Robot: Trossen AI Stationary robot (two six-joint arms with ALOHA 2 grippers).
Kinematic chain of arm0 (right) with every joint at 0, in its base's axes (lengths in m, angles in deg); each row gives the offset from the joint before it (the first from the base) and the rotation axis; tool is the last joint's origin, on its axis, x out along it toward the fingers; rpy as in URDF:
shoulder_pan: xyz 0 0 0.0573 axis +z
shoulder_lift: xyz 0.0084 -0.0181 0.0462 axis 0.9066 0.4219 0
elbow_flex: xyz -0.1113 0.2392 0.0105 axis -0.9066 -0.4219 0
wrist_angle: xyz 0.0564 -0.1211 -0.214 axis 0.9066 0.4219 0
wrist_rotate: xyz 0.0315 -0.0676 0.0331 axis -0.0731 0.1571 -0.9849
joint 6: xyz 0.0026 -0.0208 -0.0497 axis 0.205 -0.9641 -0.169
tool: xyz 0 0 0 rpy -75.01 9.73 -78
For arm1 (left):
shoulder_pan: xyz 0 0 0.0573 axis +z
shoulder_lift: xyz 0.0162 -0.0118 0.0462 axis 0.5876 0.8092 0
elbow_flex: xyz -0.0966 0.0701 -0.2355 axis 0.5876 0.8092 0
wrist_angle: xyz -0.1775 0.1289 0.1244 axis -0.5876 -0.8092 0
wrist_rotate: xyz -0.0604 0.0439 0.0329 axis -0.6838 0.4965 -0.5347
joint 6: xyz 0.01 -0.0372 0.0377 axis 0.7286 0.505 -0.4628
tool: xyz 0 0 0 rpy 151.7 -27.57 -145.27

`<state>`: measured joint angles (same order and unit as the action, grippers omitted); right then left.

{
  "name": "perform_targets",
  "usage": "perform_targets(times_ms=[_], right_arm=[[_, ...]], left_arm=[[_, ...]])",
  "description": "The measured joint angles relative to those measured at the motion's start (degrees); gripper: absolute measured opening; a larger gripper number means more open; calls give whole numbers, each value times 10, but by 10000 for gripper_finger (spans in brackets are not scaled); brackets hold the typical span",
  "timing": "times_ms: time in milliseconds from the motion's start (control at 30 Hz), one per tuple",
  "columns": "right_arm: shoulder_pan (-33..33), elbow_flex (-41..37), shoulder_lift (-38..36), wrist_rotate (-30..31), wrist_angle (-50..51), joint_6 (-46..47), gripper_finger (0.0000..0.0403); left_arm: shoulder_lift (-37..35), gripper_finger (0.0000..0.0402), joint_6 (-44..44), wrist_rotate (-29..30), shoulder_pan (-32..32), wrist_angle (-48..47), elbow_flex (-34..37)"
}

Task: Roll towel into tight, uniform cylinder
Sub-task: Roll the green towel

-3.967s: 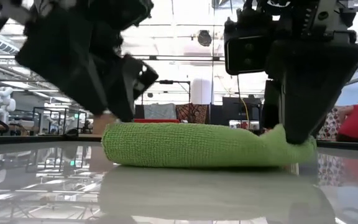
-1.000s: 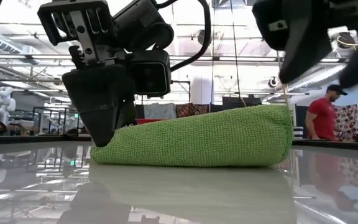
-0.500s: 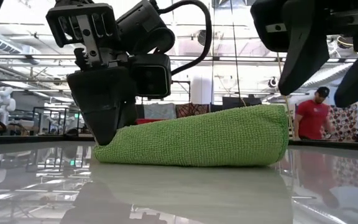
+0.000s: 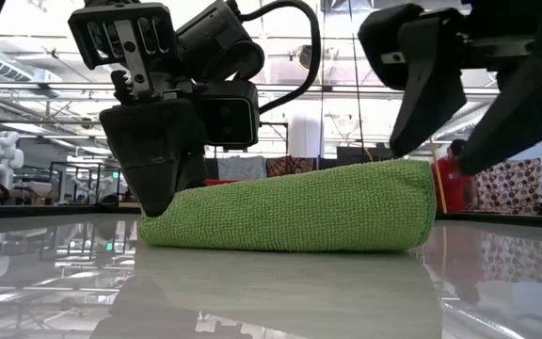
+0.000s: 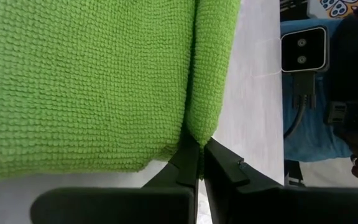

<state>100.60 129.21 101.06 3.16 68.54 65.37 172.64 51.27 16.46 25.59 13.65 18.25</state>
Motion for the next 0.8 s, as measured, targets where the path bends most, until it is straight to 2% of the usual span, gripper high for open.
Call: perform_targets(times_ms=[267,533,667,800], right_arm=[[-11,0,17,-9,24,32,157],[-26,0,17,-8,26,40,140],[-27,0,7,16,25,76,132],[-17,0,-4,-11,3,44,131]], left_arm=[[0,17,0,-2,0,-1,0],[0,17,0,-5,2,-3,0],[0,17,0,-8,2,-6,0],[0,17,1,-9,3,-13,0]])
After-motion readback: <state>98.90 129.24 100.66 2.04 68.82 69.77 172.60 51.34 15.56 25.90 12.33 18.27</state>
